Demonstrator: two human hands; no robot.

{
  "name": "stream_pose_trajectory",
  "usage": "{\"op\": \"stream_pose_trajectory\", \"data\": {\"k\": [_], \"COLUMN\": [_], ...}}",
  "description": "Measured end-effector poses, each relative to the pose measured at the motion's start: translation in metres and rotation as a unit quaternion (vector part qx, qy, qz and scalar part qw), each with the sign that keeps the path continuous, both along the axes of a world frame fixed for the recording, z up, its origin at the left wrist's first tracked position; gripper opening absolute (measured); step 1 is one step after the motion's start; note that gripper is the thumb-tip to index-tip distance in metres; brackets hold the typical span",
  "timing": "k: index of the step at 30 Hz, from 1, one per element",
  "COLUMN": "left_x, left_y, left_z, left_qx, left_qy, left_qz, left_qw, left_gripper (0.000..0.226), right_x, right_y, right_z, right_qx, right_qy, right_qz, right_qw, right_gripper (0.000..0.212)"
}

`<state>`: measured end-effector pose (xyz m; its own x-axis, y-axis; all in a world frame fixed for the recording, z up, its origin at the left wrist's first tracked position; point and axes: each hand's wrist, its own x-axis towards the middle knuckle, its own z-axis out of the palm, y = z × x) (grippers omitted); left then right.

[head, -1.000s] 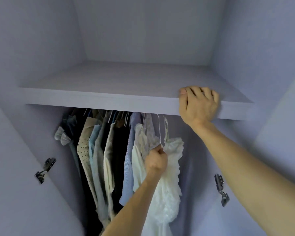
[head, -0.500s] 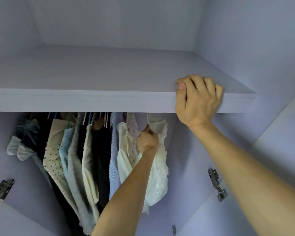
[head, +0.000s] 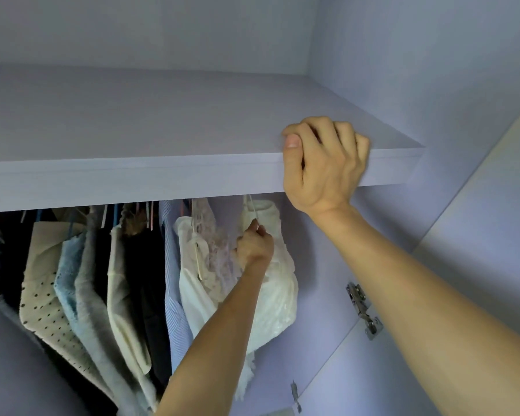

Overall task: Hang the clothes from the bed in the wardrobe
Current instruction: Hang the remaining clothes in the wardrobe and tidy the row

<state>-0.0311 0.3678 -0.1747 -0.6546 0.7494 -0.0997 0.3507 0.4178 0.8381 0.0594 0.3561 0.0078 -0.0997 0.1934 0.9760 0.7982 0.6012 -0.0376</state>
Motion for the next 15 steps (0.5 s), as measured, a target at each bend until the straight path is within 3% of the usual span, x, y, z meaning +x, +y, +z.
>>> {"op": "stream_pose_trajectory", "data": {"k": [7, 10, 15], "left_x": [-0.011, -0.016, -0.026], "left_y": [0.009, 0.004, -0.012], "left_z": [-0.017, -0.012, 0.0], "left_qx": [0.01, 0.03, 0.052], "left_qy": [-0.046, -0.1, -0.13], "left_qz": [0.011, 0.004, 0.006], "left_qw": [0.999, 0.995, 0.99], "left_gripper": [0.039, 0.028, 0.03], "right_x": [0.001, 0.002, 0.001], "right_y": [0.001, 0.0, -0.001], "right_z": [0.0, -0.001, -0.001], "right_qx": [-0.004, -0.002, -0.005], "right_qy": [0.003, 0.003, 0.004], "right_qz": [-0.006, -0.009, -0.008], "right_qw": [1.0, 1.0, 1.0], "right_gripper": [0.028, 0.028, 0.027]}}
